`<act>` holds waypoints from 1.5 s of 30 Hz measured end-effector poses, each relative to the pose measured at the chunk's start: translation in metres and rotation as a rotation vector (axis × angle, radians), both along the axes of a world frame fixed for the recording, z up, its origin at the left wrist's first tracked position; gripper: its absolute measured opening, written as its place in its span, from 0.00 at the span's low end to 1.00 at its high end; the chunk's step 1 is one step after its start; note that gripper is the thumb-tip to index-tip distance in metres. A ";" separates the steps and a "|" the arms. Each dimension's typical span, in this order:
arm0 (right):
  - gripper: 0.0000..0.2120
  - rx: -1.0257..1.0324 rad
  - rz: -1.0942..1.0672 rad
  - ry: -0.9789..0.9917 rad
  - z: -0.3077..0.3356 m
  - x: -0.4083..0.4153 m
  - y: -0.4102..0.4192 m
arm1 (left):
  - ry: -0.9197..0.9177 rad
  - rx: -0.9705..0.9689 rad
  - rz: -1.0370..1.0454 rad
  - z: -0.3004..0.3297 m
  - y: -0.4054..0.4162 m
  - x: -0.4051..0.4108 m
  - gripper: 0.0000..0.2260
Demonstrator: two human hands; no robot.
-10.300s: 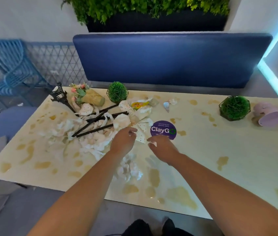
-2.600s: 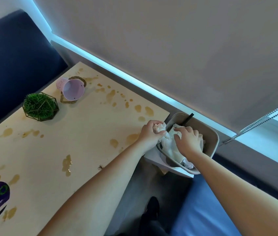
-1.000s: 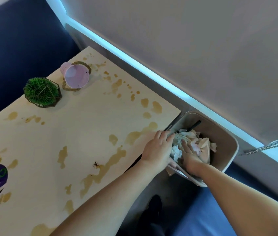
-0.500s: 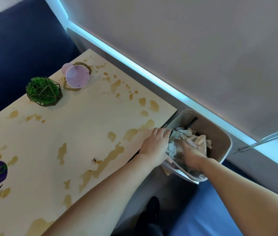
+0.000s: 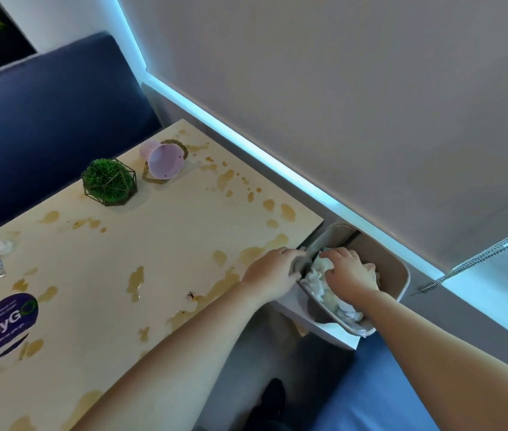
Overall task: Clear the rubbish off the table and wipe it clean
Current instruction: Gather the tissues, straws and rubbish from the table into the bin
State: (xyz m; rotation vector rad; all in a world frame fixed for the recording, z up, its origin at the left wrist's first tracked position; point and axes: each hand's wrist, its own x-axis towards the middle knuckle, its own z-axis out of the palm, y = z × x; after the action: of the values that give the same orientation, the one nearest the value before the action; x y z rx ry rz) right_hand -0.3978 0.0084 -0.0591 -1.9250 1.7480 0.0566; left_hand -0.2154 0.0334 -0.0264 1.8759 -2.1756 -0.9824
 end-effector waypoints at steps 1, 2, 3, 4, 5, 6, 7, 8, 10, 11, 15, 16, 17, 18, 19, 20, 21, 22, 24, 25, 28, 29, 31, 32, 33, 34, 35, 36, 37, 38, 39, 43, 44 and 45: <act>0.23 -0.034 -0.010 -0.012 0.007 0.006 0.000 | 0.016 -0.010 0.024 0.006 0.000 0.007 0.20; 0.22 -0.061 -0.007 -0.038 0.013 0.012 0.000 | 0.024 -0.019 0.046 0.011 0.000 0.015 0.19; 0.21 -0.084 0.000 -0.068 0.019 0.020 0.001 | 0.029 -0.029 0.068 0.017 0.000 0.023 0.18; 0.19 -0.105 0.015 -0.090 0.025 0.030 0.002 | 0.032 -0.037 0.098 0.022 0.003 0.034 0.18; 0.19 -0.116 0.028 -0.101 0.031 0.039 0.003 | 0.030 -0.043 0.125 0.027 0.005 0.044 0.18; 0.18 -0.122 0.045 -0.108 0.036 0.050 0.003 | 0.020 -0.044 0.149 0.031 0.007 0.054 0.18; 0.18 -0.126 0.074 -0.116 0.042 0.062 0.004 | 0.001 -0.041 0.172 0.036 0.010 0.065 0.18; 0.17 -0.126 0.112 -0.123 0.047 0.075 0.004 | -0.020 -0.034 0.197 0.039 0.013 0.077 0.19; 0.17 -0.125 0.210 -0.129 0.058 0.108 0.008 | -0.060 -0.014 0.260 0.047 0.023 0.107 0.21; 0.17 -0.122 0.249 -0.128 0.063 0.123 0.010 | -0.082 -0.005 0.290 0.051 0.028 0.121 0.22; 0.18 -0.112 0.402 -0.127 0.082 0.187 0.020 | -0.139 -0.016 0.425 0.067 0.057 0.180 0.23; 0.19 -0.105 0.425 -0.137 0.087 0.204 0.024 | -0.149 -0.031 0.460 0.071 0.066 0.194 0.23; 0.19 -0.101 0.457 -0.148 0.092 0.225 0.030 | -0.157 -0.042 0.502 0.076 0.078 0.212 0.23; 0.19 -0.102 0.491 -0.157 0.097 0.245 0.037 | -0.164 -0.049 0.541 0.079 0.089 0.229 0.22; 0.19 -0.104 0.523 -0.162 0.100 0.260 0.043 | -0.168 -0.055 0.569 0.082 0.098 0.243 0.22; 0.19 -0.103 0.556 -0.166 0.103 0.278 0.051 | -0.173 -0.061 0.600 0.084 0.110 0.258 0.22; 0.19 -0.103 0.587 -0.168 0.105 0.295 0.060 | -0.174 -0.068 0.627 0.087 0.124 0.273 0.22; 0.19 -0.096 0.608 -0.169 0.106 0.308 0.067 | -0.175 -0.077 0.645 0.088 0.135 0.284 0.22; 0.19 -0.075 0.652 -0.180 0.110 0.337 0.084 | -0.180 -0.083 0.695 0.091 0.161 0.309 0.21; 0.19 -0.067 0.679 -0.187 0.111 0.352 0.094 | -0.173 -0.077 0.726 0.091 0.174 0.321 0.21; 0.18 -0.041 0.746 -0.182 0.111 0.389 0.122 | -0.138 -0.037 0.796 0.088 0.213 0.351 0.21; 0.18 -0.027 0.761 -0.177 0.111 0.399 0.131 | -0.133 -0.027 0.809 0.087 0.225 0.360 0.20; 0.18 -0.008 0.794 -0.181 0.108 0.420 0.149 | -0.128 -0.043 0.838 0.086 0.252 0.377 0.18; 0.18 -0.001 0.809 -0.188 0.107 0.430 0.158 | -0.126 -0.061 0.856 0.084 0.264 0.385 0.17; 0.18 0.013 0.822 -0.187 0.106 0.439 0.167 | -0.132 -0.078 0.876 0.082 0.277 0.393 0.16; 0.18 0.022 0.830 -0.189 0.104 0.448 0.177 | -0.137 -0.086 0.902 0.080 0.289 0.400 0.16; 0.17 0.039 0.830 -0.185 0.100 0.456 0.184 | -0.139 -0.090 0.933 0.077 0.301 0.407 0.15; 0.16 0.050 0.816 -0.194 0.096 0.464 0.192 | -0.130 -0.087 0.972 0.073 0.311 0.413 0.15; 0.16 0.066 0.797 -0.199 0.092 0.471 0.199 | -0.118 -0.081 1.012 0.069 0.322 0.419 0.15; 0.15 0.072 0.790 -0.204 0.088 0.479 0.208 | -0.110 -0.074 1.051 0.065 0.333 0.425 0.15; 0.15 0.078 0.790 -0.193 0.085 0.486 0.216 | -0.109 -0.065 1.078 0.061 0.343 0.431 0.14; 0.16 0.065 0.796 -0.161 0.074 0.514 0.234 | -0.102 -0.049 1.158 0.053 0.373 0.451 0.13; 0.16 0.063 0.786 -0.163 0.072 0.519 0.235 | -0.094 -0.050 1.179 0.052 0.377 0.455 0.13; 0.16 0.066 0.776 -0.158 0.071 0.523 0.236 | -0.091 -0.055 1.197 0.051 0.379 0.458 0.13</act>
State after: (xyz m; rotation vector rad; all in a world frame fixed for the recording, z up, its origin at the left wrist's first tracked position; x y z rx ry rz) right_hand 0.1252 0.2439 0.0122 -2.3638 0.8092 0.2282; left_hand 0.2422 0.4121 0.0244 2.5687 -0.7048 -0.5337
